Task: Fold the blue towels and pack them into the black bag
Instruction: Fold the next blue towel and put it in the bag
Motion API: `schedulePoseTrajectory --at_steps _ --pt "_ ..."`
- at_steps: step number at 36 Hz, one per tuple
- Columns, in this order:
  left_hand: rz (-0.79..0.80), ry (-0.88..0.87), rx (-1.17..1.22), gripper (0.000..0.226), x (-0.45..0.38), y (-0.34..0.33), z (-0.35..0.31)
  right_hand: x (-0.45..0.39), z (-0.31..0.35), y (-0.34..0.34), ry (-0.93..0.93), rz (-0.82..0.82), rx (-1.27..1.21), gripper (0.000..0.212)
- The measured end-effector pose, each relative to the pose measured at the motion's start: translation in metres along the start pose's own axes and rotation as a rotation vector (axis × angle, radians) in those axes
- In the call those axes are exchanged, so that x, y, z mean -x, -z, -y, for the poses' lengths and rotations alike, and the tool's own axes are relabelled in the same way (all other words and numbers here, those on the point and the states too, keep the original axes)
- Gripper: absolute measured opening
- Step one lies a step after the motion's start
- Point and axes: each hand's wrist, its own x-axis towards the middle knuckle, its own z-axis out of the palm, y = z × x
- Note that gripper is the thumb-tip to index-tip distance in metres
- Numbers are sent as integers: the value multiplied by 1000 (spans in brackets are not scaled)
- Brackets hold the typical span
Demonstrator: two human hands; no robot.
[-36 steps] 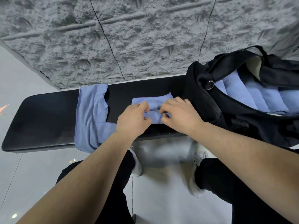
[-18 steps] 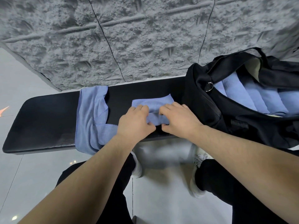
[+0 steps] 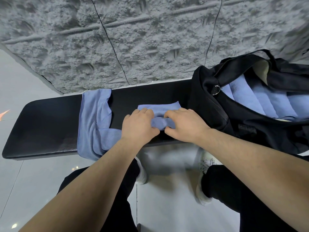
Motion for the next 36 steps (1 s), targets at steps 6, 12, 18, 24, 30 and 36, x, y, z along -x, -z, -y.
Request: schedulePoseTrajectory --at_steps 6,12,18,24,30,36 --pt "28 61 82 21 2 1 -2 0 2 -1 -15 20 -8 25" --pt "67 79 122 22 1 2 -3 0 2 -3 -29 11 18 27" --pt "95 137 156 26 0 5 -5 1 1 -6 1 -31 59 39" --pt "133 166 160 25 -3 6 -5 3 2 -7 79 -110 105 41" --pt "146 170 161 26 -6 3 -4 2 2 -7 159 -147 145 38" --pt "118 114 138 36 -9 -2 -2 -2 0 -6 137 -141 156 41"
